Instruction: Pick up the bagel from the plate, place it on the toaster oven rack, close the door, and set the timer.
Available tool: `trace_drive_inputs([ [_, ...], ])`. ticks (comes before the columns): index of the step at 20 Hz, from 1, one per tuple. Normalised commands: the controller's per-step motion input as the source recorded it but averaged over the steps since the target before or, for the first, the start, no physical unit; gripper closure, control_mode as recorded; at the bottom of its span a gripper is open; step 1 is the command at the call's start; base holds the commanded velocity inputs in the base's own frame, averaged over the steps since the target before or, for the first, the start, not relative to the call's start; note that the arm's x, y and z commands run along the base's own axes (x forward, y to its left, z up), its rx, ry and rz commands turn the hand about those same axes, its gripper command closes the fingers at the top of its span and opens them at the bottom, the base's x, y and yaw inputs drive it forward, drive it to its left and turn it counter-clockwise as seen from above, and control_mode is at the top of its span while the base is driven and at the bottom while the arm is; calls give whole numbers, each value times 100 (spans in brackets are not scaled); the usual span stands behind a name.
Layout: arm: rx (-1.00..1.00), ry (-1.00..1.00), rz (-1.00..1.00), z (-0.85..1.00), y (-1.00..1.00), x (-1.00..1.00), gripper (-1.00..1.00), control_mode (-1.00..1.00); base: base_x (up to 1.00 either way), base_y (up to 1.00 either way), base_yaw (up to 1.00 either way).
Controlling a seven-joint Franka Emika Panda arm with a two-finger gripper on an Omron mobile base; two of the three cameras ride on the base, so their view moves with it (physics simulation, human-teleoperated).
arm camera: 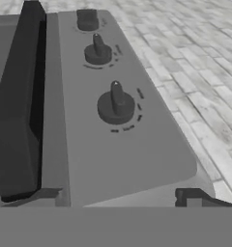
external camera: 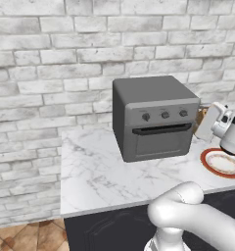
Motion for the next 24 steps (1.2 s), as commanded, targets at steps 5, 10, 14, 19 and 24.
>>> trace_drive_inputs([
  [5, 4, 0, -9, -5, 1, 13, -100, -100, 0, 0, 0],
  [10, 1, 0, -7, 0, -1, -48, -100, -100, 0, 0, 0],
  [14, 0, 0, -5, 11, -4, -83, -100, -100, 0, 0, 0],
  [19, 0, 0, 0, 65, 0, -54, -100, -100, 0, 0, 0],
  [24, -16, -12, 10, 99, 4, -69, -100, -100, 0, 0, 0],
])
